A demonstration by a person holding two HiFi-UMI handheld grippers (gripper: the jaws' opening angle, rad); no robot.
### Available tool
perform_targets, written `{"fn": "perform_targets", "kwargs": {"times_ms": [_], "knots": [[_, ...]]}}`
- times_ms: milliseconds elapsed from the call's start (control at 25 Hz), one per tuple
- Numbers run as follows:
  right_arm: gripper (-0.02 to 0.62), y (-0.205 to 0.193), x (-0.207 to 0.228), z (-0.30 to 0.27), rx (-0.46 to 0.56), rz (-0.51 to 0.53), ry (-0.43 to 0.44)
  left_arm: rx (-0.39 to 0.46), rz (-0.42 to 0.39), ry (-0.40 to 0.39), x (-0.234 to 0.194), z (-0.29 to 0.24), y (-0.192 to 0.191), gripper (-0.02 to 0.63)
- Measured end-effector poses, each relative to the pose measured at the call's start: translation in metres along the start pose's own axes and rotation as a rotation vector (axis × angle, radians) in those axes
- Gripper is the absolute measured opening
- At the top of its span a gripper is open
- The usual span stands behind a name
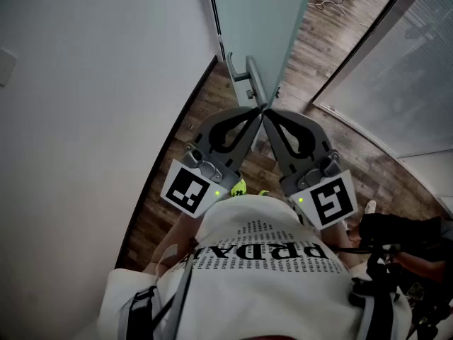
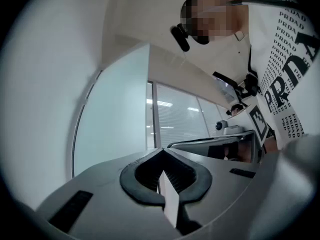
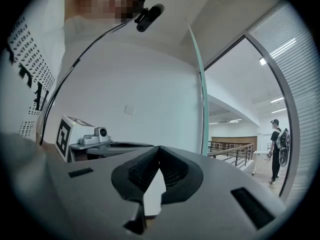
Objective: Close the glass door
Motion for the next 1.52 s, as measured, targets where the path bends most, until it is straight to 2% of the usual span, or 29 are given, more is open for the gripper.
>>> {"fn": "perform_targets", "kwargs": {"times_ms": [280, 1320, 1440, 1520], "knots": [[-0.002, 0.021, 0.002, 0.004, 0.0, 0.016, 0.001, 0.009, 0.011, -0.005, 0.007, 0.002, 0.018, 0.0], [-0.002, 0.027, 0.0, 0.002, 0.012, 0.005, -0.017, -0.01, 0.0, -0.041, 0.003, 0.002, 0.026, 0.0], [-0.002, 0.027, 0.002, 0.002, 0.023, -0.015, -0.053, -0.013, -0.005, -0.045, 0.002, 0.005, 0.026, 0.0], [-0.002, 0.025, 0.012, 0.002, 0.001, 0.002, -0.117, -0.013, 0.008, -0.042, -0.001, 0.005, 0.026, 0.002]]}}
Point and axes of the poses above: the fingertips, and each gripper's own axes: z backward along the fingers, x to its right, y out of its top, the point moved 7 cm from there along z, backward along the fingers, and after that the axes turned 11 degrees about z, right-handed, at the moved point
